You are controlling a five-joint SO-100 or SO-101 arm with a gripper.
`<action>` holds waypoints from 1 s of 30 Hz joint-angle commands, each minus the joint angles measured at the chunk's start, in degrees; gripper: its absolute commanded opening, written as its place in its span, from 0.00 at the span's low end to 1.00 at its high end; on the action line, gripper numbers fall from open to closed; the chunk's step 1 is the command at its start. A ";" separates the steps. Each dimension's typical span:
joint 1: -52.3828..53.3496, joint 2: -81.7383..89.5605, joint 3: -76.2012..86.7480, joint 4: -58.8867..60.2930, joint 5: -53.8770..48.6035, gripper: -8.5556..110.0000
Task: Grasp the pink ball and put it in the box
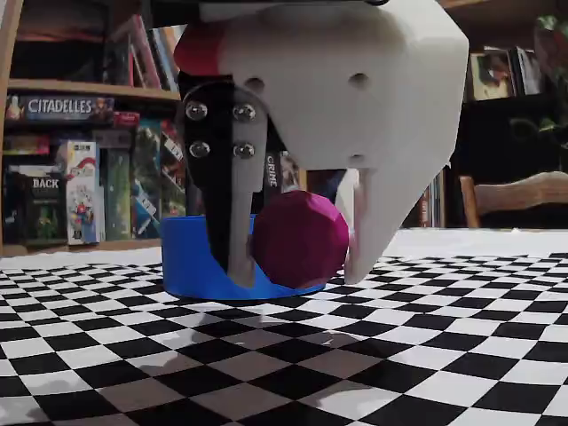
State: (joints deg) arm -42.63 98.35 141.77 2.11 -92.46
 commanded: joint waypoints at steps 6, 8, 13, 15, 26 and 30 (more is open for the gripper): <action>-1.05 6.33 -1.49 -0.09 -0.26 0.07; -1.14 6.86 -1.41 -0.09 -0.26 0.07; -1.14 8.09 -1.32 -0.09 -0.35 0.07; -1.14 8.53 -1.32 -0.09 -0.44 0.07; -1.49 9.67 -2.29 -0.09 -0.44 0.07; -1.85 8.70 -4.13 -0.09 -0.35 0.07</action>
State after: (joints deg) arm -43.68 105.12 141.77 2.11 -92.46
